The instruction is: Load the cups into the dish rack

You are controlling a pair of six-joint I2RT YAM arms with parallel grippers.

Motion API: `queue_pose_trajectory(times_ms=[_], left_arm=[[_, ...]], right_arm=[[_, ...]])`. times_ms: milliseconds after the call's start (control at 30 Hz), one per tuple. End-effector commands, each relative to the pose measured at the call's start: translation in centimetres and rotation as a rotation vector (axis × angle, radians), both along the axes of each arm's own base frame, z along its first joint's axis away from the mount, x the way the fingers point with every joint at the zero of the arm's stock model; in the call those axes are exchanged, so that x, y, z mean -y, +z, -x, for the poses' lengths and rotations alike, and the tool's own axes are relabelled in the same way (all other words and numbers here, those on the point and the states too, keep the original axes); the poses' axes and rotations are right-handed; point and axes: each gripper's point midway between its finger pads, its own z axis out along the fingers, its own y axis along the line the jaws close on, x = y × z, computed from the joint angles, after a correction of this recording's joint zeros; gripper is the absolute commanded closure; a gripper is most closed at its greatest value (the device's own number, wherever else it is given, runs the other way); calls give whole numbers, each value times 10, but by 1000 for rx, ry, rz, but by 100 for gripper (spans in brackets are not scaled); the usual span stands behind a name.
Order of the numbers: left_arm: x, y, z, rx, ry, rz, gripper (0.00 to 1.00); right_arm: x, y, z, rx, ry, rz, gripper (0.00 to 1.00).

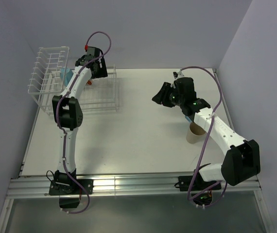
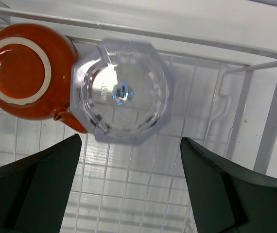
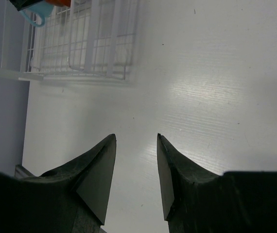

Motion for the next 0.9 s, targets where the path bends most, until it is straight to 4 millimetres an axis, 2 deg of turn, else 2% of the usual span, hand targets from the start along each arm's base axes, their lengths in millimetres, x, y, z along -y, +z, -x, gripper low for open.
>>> queue_pose_trajectory(times_ms=[0, 200, 300, 400, 433, 500, 533, 600, 700, 867], left_arm=[[-3, 7, -7, 37, -4, -16, 10], [-2, 6, -7, 38, -3, -10, 11], [1, 15, -7, 64, -11, 3, 11], [2, 35, -7, 111, -15, 15, 11], [4, 47, -7, 135, -17, 19, 11], [4, 59, -6, 155, -15, 15, 11], [6, 73, -6, 182, -15, 19, 11], [4, 86, -4, 202, -6, 14, 10], [1, 111, 5, 239, 12, 12, 10], [-2, 137, 22, 276, 38, 22, 11]], right_arm=[[-4, 2, -4, 34, 9, 2, 53], [-4, 1, -4, 32, 10, 5, 53], [-3, 4, -4, 45, 7, 19, 53], [-4, 10, -2, 56, 9, 33, 53], [-3, 13, -3, 63, 3, 38, 53], [-2, 15, -2, 67, 0, 49, 53], [-1, 19, -3, 78, -8, 54, 53], [0, 21, -1, 81, -13, 65, 53], [6, 28, 1, 97, -39, 82, 53], [27, 34, 7, 98, -120, 145, 53]])
